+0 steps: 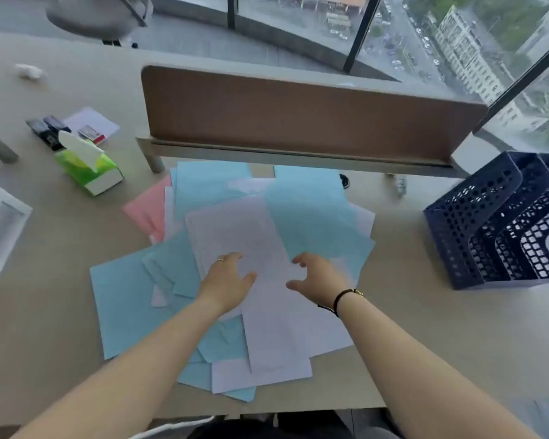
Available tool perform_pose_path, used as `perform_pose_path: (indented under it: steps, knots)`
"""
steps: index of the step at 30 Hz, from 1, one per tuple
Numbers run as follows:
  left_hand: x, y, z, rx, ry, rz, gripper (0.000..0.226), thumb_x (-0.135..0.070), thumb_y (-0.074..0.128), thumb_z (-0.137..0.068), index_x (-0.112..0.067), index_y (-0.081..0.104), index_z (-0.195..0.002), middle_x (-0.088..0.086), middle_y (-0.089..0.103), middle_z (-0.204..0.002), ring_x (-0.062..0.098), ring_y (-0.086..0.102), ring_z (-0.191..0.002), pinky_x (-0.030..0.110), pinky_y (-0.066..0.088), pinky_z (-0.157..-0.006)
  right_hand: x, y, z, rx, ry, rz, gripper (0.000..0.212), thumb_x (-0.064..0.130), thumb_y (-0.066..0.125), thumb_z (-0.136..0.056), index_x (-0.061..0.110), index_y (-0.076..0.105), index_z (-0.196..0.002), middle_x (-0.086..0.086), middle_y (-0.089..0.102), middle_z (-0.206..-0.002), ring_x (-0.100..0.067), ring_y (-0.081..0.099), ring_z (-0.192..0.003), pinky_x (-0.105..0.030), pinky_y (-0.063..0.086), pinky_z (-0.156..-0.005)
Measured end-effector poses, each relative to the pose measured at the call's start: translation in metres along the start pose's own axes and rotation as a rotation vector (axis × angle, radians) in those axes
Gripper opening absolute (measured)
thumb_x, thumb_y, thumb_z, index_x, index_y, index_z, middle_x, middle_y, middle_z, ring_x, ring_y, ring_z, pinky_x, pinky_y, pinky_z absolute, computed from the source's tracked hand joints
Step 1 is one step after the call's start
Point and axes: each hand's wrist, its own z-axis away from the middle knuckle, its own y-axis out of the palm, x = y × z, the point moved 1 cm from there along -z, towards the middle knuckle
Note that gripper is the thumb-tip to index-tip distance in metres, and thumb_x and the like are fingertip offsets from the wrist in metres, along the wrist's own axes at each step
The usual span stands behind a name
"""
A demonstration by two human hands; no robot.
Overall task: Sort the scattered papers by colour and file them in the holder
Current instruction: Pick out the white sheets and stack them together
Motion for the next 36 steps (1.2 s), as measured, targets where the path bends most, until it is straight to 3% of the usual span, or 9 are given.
perform_pose_path:
  steps: [6,12,19,22,24,26,30,33,36]
  knots:
    - [0.014,0.023,-0.017,0.058,-0.097,-0.045,0.062,-0.046,0.057,-0.093,-0.019,0.040,-0.146,0.003,0.043,-0.148,0.021,0.043,-0.134,0.035,0.037,-0.109,-0.020,0.009,-0.047,0.075,-0.091,0.304,0.066,0.045,0.074,-0.080,0.028,0.048,-0.139,0.003,0.054,-0.140,-0.022,0.049,-0.129,-0.039,0.041,-0.105]
    - [0.017,0.033,-0.022,-0.053,-0.200,-0.111,0.059,-0.040,0.064,-0.090,-0.018,0.045,-0.142,0.009,0.043,-0.144,0.027,0.041,-0.133,0.036,0.038,-0.108,-0.034,0.018,-0.091,0.108,-0.248,0.500,0.077,0.049,0.080,-0.073,0.028,0.045,-0.139,0.000,0.052,-0.132,-0.025,0.049,-0.122,-0.039,0.039,-0.101]
    - [0.017,0.037,-0.024,-0.204,-0.442,0.072,0.068,-0.037,0.069,-0.085,-0.014,0.042,-0.144,0.015,0.038,-0.147,0.029,0.036,-0.138,0.036,0.032,-0.111,-0.058,0.026,-0.115,0.081,-0.277,0.591,0.047,0.055,0.071,-0.080,0.022,0.062,-0.111,0.000,0.061,-0.113,-0.024,0.055,-0.110,-0.036,0.037,-0.087]
    - [0.021,0.033,-0.026,-0.247,-0.506,0.108,0.071,-0.038,0.070,-0.085,-0.013,0.041,-0.144,0.017,0.039,-0.146,0.032,0.035,-0.138,0.038,0.031,-0.114,-0.067,0.021,-0.118,0.222,-0.225,0.328,0.021,0.041,0.063,-0.090,0.021,0.064,-0.091,0.000,0.063,-0.092,-0.027,0.059,-0.091,-0.030,0.039,-0.069]
    - [0.024,0.028,-0.030,-0.295,-0.546,0.162,0.067,-0.035,0.068,-0.087,-0.010,0.043,-0.143,0.018,0.043,-0.145,0.032,0.037,-0.138,0.037,0.032,-0.112,-0.074,0.013,-0.126,0.273,-0.166,0.039,0.024,0.032,0.064,-0.091,0.016,0.060,-0.074,0.000,0.054,-0.069,-0.024,0.051,-0.068,-0.027,0.035,-0.055]
    - [0.028,0.020,-0.033,-0.339,-0.581,0.240,0.063,-0.034,0.066,-0.089,-0.008,0.044,-0.141,0.017,0.049,-0.142,0.030,0.042,-0.135,0.036,0.036,-0.108,-0.075,-0.001,-0.134,0.220,-0.101,-0.198,0.028,0.027,0.067,-0.091,0.009,0.060,-0.071,0.000,0.048,-0.063,-0.018,0.041,-0.058,-0.027,0.031,-0.052]
    - [0.035,0.007,-0.038,-0.374,-0.636,0.406,0.063,-0.039,0.063,-0.092,-0.007,0.042,-0.142,0.012,0.052,-0.140,0.029,0.051,-0.128,0.031,0.038,-0.096,-0.066,-0.012,-0.150,0.066,0.145,-0.615,0.027,0.022,0.070,-0.086,0.017,0.058,-0.062,0.000,0.046,-0.062,-0.018,0.038,-0.059,-0.026,0.031,-0.056]
    - [0.042,0.000,-0.042,-0.376,-0.679,0.475,0.065,-0.042,0.061,-0.092,-0.009,0.040,-0.144,0.012,0.052,-0.140,0.028,0.053,-0.125,0.034,0.039,-0.101,-0.049,0.001,-0.160,0.040,0.250,-0.787,0.012,0.025,0.071,-0.078,0.015,0.066,-0.072,-0.007,0.053,-0.071,-0.019,0.045,-0.068,-0.033,0.038,-0.063]
    - [0.048,-0.006,-0.046,-0.387,-0.706,0.538,0.063,-0.040,0.062,-0.092,-0.010,0.042,-0.144,0.008,0.054,-0.138,0.027,0.053,-0.125,0.035,0.040,-0.103,-0.028,0.016,-0.162,0.062,0.327,-0.897,0.013,0.015,0.071,-0.084,0.008,0.068,-0.074,-0.012,0.062,-0.076,-0.022,0.054,-0.070,-0.035,0.047,-0.065]
